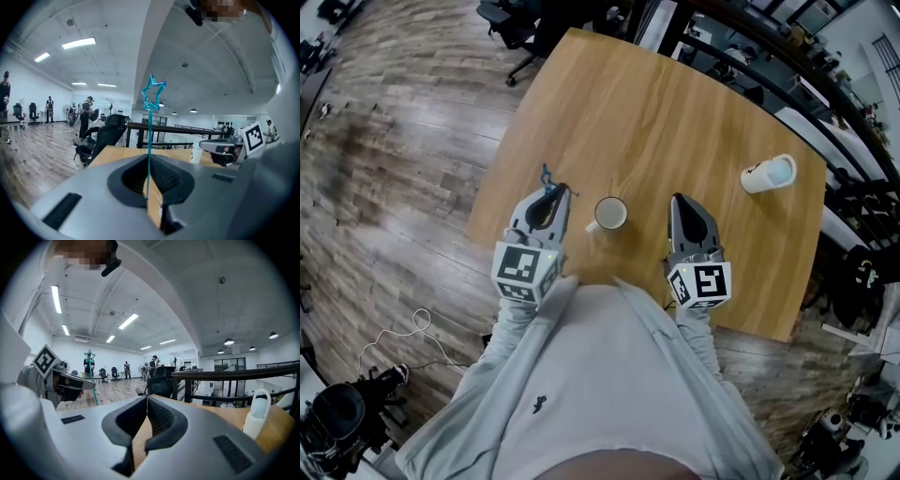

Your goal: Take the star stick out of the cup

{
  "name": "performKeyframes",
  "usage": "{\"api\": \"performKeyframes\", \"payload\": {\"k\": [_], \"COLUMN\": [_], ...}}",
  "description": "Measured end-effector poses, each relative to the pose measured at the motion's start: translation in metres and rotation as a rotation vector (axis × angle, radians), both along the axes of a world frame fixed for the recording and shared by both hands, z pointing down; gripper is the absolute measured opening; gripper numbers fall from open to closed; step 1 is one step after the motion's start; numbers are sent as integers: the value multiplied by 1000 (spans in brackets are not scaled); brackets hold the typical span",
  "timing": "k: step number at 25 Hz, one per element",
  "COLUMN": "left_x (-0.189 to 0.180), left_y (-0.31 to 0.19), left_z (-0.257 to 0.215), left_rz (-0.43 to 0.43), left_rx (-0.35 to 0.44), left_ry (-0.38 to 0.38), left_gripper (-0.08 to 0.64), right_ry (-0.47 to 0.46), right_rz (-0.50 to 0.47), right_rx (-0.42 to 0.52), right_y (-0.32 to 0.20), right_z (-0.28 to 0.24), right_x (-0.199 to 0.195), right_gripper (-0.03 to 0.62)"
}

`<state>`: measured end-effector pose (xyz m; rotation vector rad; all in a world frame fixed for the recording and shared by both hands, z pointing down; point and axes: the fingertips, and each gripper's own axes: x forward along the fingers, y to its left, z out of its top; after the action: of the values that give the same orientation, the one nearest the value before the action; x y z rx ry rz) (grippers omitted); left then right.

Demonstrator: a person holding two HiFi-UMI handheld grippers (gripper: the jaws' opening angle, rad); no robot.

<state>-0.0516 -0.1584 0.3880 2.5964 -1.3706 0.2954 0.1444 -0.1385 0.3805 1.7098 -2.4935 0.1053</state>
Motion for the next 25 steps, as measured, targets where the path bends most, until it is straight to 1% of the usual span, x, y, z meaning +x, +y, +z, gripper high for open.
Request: {"api": "performKeyframes", "payload": {"k": [9,25], "left_x": [1,5], "left_y": [0,-1], "left_z": [3,4], "left_rz": [-3,11], "left_rx": [4,1], "left_ry": [-6,10], "left_gripper": [28,28], "right_ry": [12,25], "right_rz": [-2,-12], "right_rx": [6,2], "right_y": [0,-1], "right_z": [-2,-1], "right_x": [3,0], "right_gripper": [17,17]}}
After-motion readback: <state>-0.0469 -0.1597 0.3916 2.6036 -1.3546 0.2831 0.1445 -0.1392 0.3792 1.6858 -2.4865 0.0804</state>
